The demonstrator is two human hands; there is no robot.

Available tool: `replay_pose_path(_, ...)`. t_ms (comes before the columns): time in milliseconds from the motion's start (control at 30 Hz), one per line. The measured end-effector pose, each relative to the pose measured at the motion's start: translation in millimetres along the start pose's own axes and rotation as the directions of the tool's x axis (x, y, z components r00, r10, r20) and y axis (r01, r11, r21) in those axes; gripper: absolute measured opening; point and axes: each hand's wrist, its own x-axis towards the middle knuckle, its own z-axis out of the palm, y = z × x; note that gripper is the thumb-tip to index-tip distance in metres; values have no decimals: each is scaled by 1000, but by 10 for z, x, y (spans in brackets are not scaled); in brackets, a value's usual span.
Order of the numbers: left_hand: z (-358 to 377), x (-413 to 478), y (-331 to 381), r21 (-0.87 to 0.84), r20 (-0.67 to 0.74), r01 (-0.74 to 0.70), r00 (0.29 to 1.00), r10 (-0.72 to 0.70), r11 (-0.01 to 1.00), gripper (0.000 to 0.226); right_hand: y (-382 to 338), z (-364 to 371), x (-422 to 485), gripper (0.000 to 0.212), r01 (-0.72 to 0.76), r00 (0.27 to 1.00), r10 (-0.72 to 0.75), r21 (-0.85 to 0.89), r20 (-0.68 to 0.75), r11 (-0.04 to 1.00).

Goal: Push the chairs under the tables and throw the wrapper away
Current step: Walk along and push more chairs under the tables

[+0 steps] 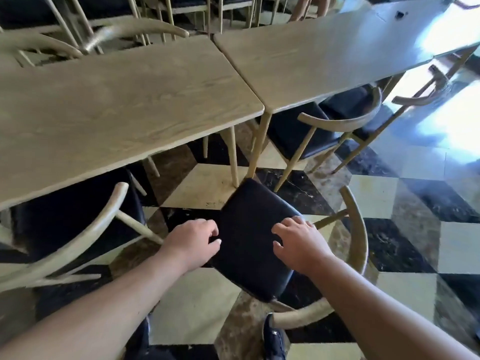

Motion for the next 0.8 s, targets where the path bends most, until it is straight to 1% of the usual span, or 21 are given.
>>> replay_pose_path(33, 167, 44, 303, -8, 5, 20, 1000, -19, 1000, 15, 323, 16, -103, 37, -2, 1000, 2, 9, -9, 1000)
replay_pose_path(133, 659, 152, 1176, -46, 16, 71, 997, -70, 996, 39, 1264, 73, -433, 34, -33, 999, 33, 10, -26, 999)
replay_pose_path(200, 928, 190, 1681, -68, 47, 85, 995, -82, 994, 48, 1802, 118, -621, 34, -70, 998, 70, -2, -6, 998)
replay_pose_path(267, 1153, 233, 2118, -84, 85, 72, 994, -64, 994, 44, 2241, 182, -760, 42, -90, 995, 90, -18, 42, 996)
replay_pose_path(333, 1336, 283, 2462, -120, 130, 61, 991, -45, 991, 28, 2530, 284, -838, 57, -61, 995, 65, -48, 78, 997)
replay_pose_path(400, 1511, 324, 2727, -158, 164, 53, 986, -26, 986, 14, 2690, 414, -852, 69, -14, 995, 22, -89, 99, 996)
replay_pose_path(433, 1597, 345, 2836, -168, 191, 49, 982, -16, 985, 16, 2729, 478, -846, 74, 9, 993, 3, -111, 114, 994)
replay_pose_path(533, 1822, 417, 3088, -112, 316, 45, 949, -8, 993, 55, 2730, 650, -809, 80, 102, 986, -75, -179, 149, 979)
replay_pose_path(567, 1902, 433, 3138, -68, 348, 41, 938, -15, 997, 62, 2709, 694, -784, 78, 136, 982, -106, -200, 155, 970)
replay_pose_path(600, 1982, 437, 3176, -12, 368, 31, 929, -24, 999, 64, 2687, 741, -749, 75, 165, 978, -131, -216, 162, 962)
replay_pose_path(667, 2155, 428, 3197, 133, 373, -11, 927, -40, 991, 59, 2620, 817, -671, 60, 199, 968, -149, -256, 203, 946)
replay_pose_path(733, 2267, 382, 3158, 281, 370, -35, 926, -75, 959, 53, 2509, 864, -599, 48, 224, 949, -131, -321, 285, 920)
replay_pose_path(800, 2313, 319, 3053, 323, 360, -16, 927, -107, 946, 48, 2363, 869, -534, 43, 266, 928, -122, -396, 351, 879)
